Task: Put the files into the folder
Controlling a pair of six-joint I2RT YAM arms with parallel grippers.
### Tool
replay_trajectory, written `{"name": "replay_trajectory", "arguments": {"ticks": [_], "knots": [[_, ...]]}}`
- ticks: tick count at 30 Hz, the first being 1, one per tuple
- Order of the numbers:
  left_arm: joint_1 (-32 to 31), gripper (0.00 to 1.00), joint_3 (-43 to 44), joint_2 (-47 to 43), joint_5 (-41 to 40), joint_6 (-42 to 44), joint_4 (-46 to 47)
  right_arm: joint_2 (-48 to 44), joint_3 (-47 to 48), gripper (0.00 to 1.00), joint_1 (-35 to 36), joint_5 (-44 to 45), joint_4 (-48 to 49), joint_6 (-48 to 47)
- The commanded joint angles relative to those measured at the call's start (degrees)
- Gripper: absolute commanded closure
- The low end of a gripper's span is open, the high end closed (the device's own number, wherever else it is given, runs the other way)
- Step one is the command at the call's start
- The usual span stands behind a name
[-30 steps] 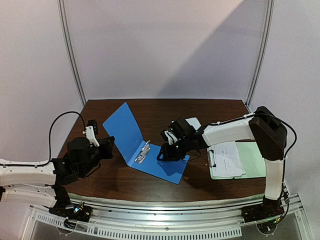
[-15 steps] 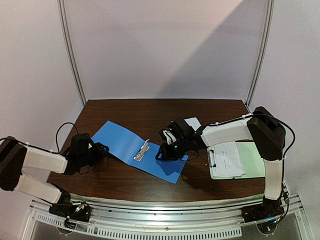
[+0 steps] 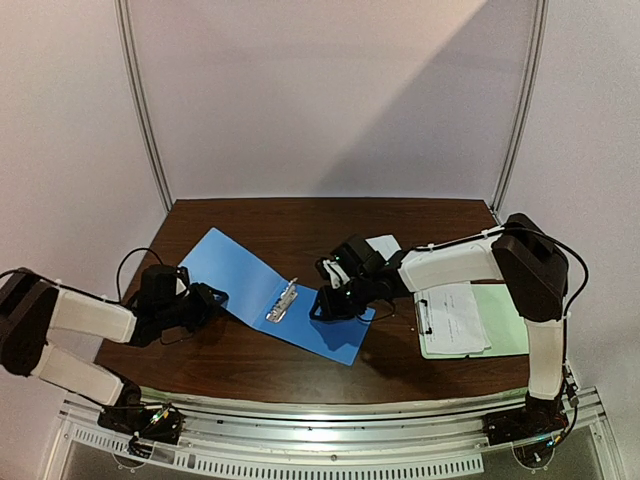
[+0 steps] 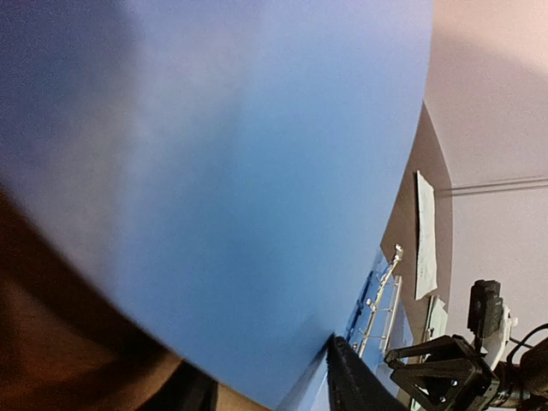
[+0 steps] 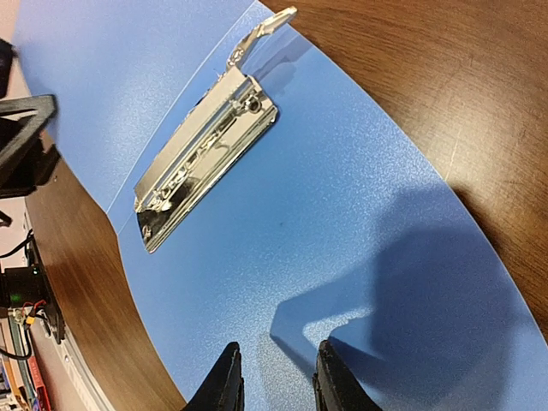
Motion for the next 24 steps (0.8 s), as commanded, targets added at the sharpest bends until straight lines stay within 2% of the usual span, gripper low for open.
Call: {"name": "replay_trajectory", "arguments": {"ticks": [1,5,7,10,13,15,19,24], "knots": [[-0.26,0.50,2.09,-9.93,-8.31,3.58,-20.73,5.01,-0.48,0.72,0.28,5.21,-9.82,-1.47],[-0.56,0.48,2.33,-17.02,-9.63,4.70,-26.69,5.90,1.43,0.72,0.33,5.25,-10.41,-1.87],[-2.48,0.49,3.30,-20.91,-13.59,5.83,-30.51,6.40,2.53,0.72,0.33,5.23,-10.92,-1.97],[-9.25,0.52,6.51,-27.03,-21.86,9.25,-35.78,7.28,4.51,0.71,0.27,5.52,-12.00,-2.28],[-17.15,0.56,7.22,-32.67,-26.45,13.16,-34.92,7.72,5.96,0.71,0.32,5.74,-12.82,-2.43],[-19.50,0.56,5.86,-36.03,-24.56,15.97,-31.02,8.01,7.02,0.71,0.31,5.89,-13.32,-2.58],[-20.48,0.55,2.67,-39.12,-11.68,21.79,-18.44,9.28,9.50,0.71,0.32,6.02,-14.90,-2.83],[-24.23,0.55,3.34,-40.59,-5.10,29.94,-16.45,10.21,11.22,0.71,0.31,6.39,-16.04,-2.88]]}}
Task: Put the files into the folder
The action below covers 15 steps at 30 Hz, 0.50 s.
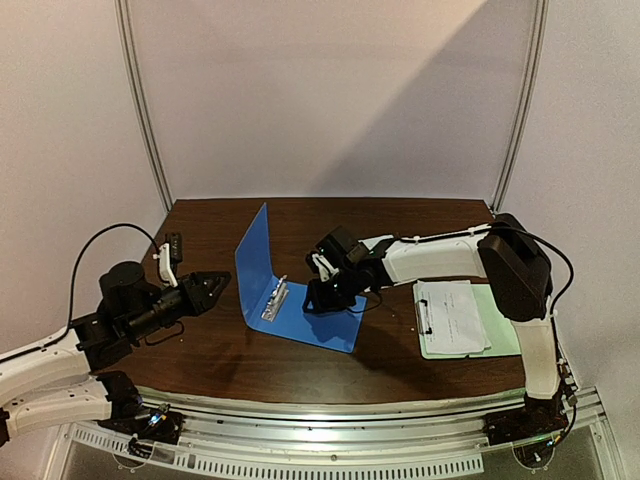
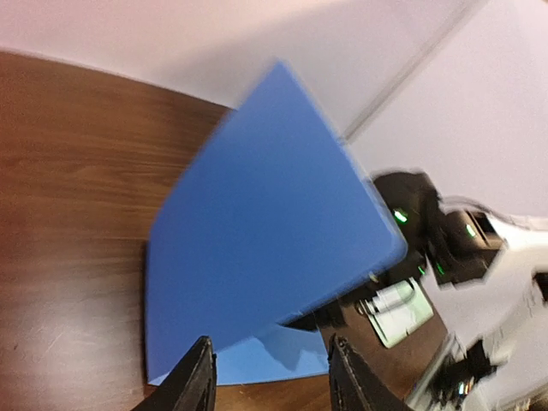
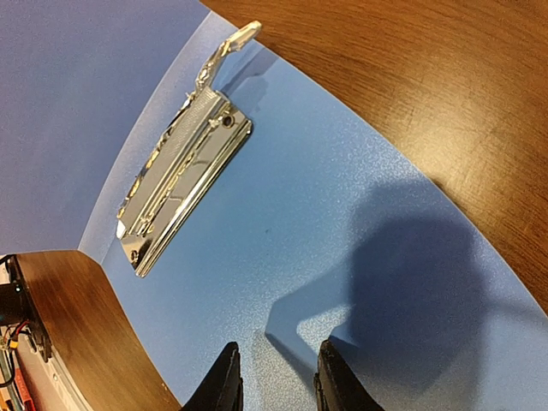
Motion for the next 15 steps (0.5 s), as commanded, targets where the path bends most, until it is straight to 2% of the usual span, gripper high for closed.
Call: {"name": "replay_trajectory", "arguments": {"ticks": [1,7,10,15], "knots": [[-4.72,0.56,-0.05,-1.86,7.62,10.91,3.78,4.51,-0.32,0.71,0.02,3.16,-7.26,-0.64],[-11.50,0.56,1.13,-4.55,5.24,16.81,0.55,5.11,0.15,0.70,0.00,2.84,-7.79,-0.28],[-13.13,0.52,0.48,-5.33,3.28,16.76,0.78,5.25,0.62,0.70,-0.04,2.76,-8.11,-0.23],[-14.26,0.53,4.09,3.11,3.90,17.87,2.08,5.72,1.21,0.70,-0.04,2.46,-8.47,-0.26]]}}
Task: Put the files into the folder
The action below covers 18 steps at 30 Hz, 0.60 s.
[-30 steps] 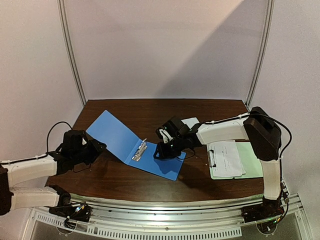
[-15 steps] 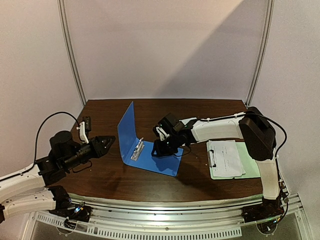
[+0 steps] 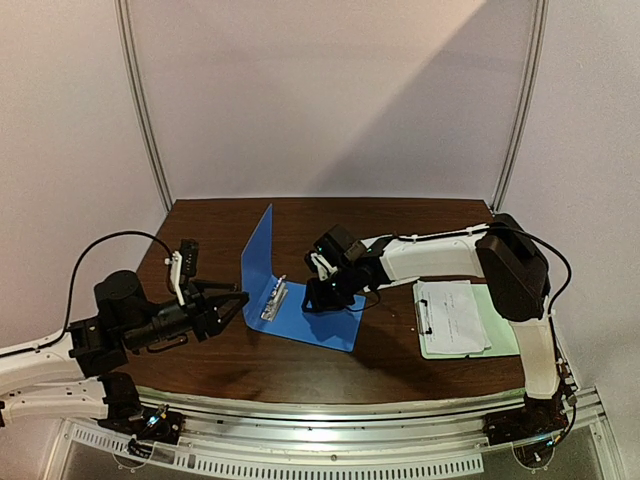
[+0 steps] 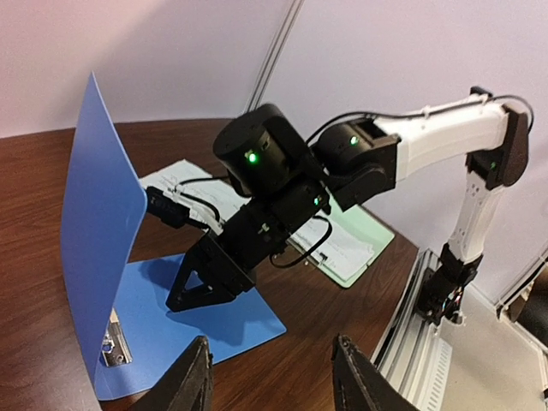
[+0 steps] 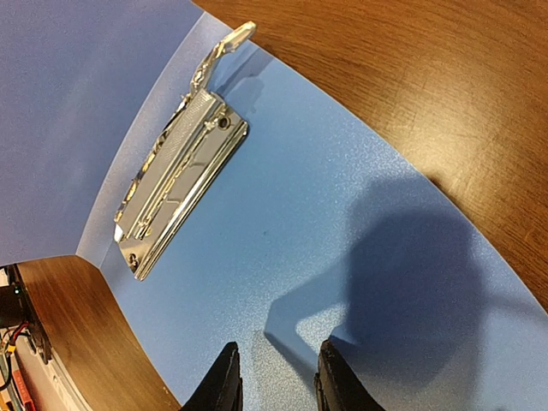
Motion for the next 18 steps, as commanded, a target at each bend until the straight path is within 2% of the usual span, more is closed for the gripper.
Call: {"name": "replay_trajectory", "arguments": {"ticks": [1,7,9,14,18], "knots": [[-2.10,0.53,5.16,8.69,-0.98,2.57,0.24,4.81,-0.87,0.70,-0.04,2.28,-6.61,-0.21],[-4.44,0.57,14.60,25.26,-5.95,3.79,-1.02,4.96,-0.95,0.70,-0.08,1.93,-7.20,0.01],[-5.15,0.58,16.49,28.91,-9.91,3.08,-1.87,4.94,-1.11,0.70,-0.05,1.93,-7.35,0.04],[-5.10,0.58,19.47,33.01,-21.86,-0.36,-5.36,4.86,-2.02,0.71,-0.05,1.73,-7.13,0.09],[-4.17,0.56,22.00,35.12,-29.97,-3.00,-11.70,4.60,-2.66,0.71,-0.07,1.45,-6.75,0.14]]}}
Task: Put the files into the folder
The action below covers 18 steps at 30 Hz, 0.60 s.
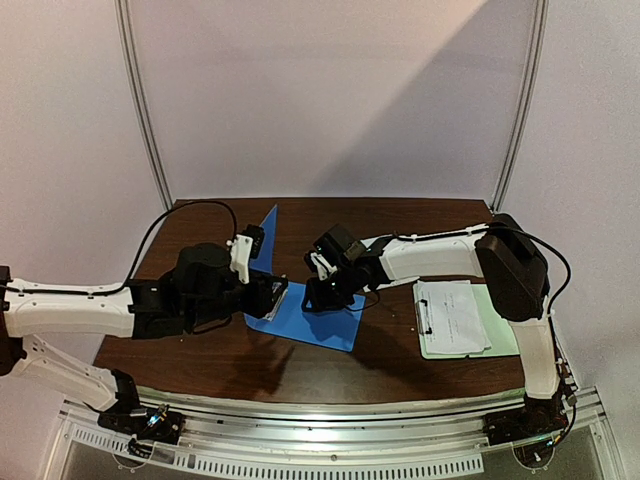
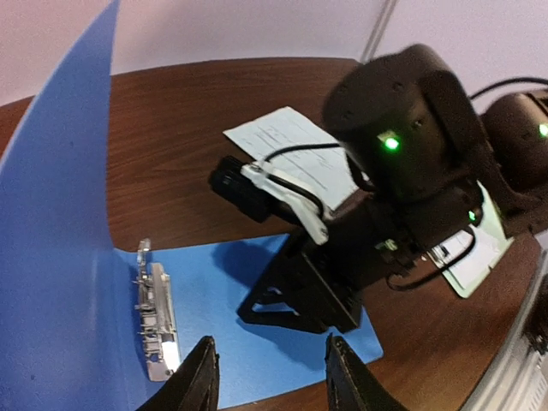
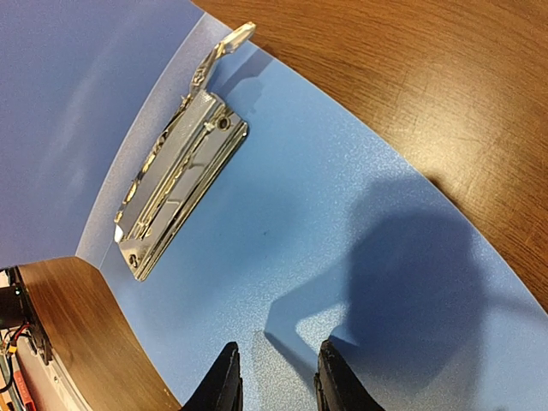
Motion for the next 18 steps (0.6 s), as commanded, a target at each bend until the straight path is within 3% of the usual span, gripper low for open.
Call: {"name": "replay_trajectory", "arguments": {"ticks": [1,9,14,18], "knots": [[0.82,0.56,3.51,2.37,-12.15,-3.46,-8.76,4.26,-3.15,0.71,-0.12,1.49,-6.54,0.12],[8.15,0.58,5.50,8.39,-11.50,-4.05,-11.15,4.26,-3.63,0.71,-0.07,1.31,-6.45,-0.01],[13.58,0.57,6.22,12.61,-5.73,-3.91,-11.10,4.04,-4.20,0.71,-0.04,1.46,-6.39,-0.03],[14.49,0.57,6.65,15.76,-1.26,-2.76,-12.02,3.83,-4.08,0.71,-0.04,1.49,-6.44,-0.12]]}}
